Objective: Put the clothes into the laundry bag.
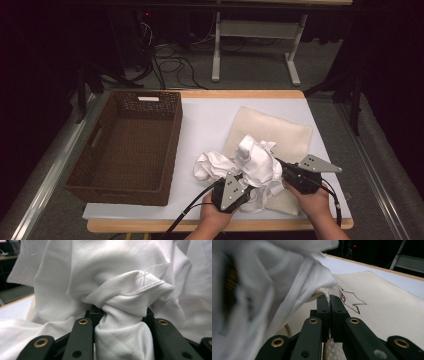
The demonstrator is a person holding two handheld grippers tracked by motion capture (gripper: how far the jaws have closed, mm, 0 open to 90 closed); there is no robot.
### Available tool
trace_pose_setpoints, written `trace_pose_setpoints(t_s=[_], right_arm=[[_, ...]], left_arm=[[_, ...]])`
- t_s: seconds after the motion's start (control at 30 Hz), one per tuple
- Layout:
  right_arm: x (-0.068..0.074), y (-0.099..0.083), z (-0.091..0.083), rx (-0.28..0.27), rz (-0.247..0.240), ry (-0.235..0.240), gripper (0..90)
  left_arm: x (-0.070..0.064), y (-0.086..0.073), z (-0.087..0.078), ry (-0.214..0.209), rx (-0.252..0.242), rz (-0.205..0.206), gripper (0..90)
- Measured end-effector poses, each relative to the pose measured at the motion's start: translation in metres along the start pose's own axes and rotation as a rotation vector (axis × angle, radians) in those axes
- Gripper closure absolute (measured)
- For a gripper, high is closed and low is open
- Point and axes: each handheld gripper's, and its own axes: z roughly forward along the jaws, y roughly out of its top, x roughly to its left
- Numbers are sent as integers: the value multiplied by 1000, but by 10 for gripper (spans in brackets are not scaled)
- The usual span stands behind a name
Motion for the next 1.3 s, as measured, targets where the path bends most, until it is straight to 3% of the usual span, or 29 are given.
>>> trace_pose_setpoints(t_s=[0.23, 0.4, 0.53, 0.63, 0.73, 0.97, 1.03, 1.1, 1.13, 1.23, 1.3], right_arm=[[1, 0, 0, -3, -12, 2, 887], [3, 0, -1, -7, -16, 2, 891], [4, 0, -2, -8, -19, 0, 893], [4, 1, -4, -20, -23, 3, 894], [3, 4, -8, -46, -13, 10, 894], [2, 8, -5, -48, -7, 11, 894], [1, 7, -4, -47, -10, 10, 894], [1, 5, -5, -46, -8, 12, 893], [1, 4, -6, -46, -6, 10, 893], [-1, 1, -9, -50, 15, 11, 892], [-1, 0, -11, -48, 16, 9, 892]], left_arm=[[4, -12, 25, -15, 171, 4, 660], [8, -14, 33, -17, 217, -39, 659], [5, -16, 38, -24, 269, -27, 658], [4, -19, 39, -32, 302, 8, 658], [2, -20, 39, -36, 312, 35, 658], [5, -19, 40, -67, 323, 12, 648], [7, -18, 38, -98, 313, -33, 577], [7, -17, 34, -110, 295, -54, 477], [7, -16, 30, -119, 258, -66, 428], [4, -11, 24, -107, 217, -53, 281], [4, -5, 20, -90, 184, -90, 203]])
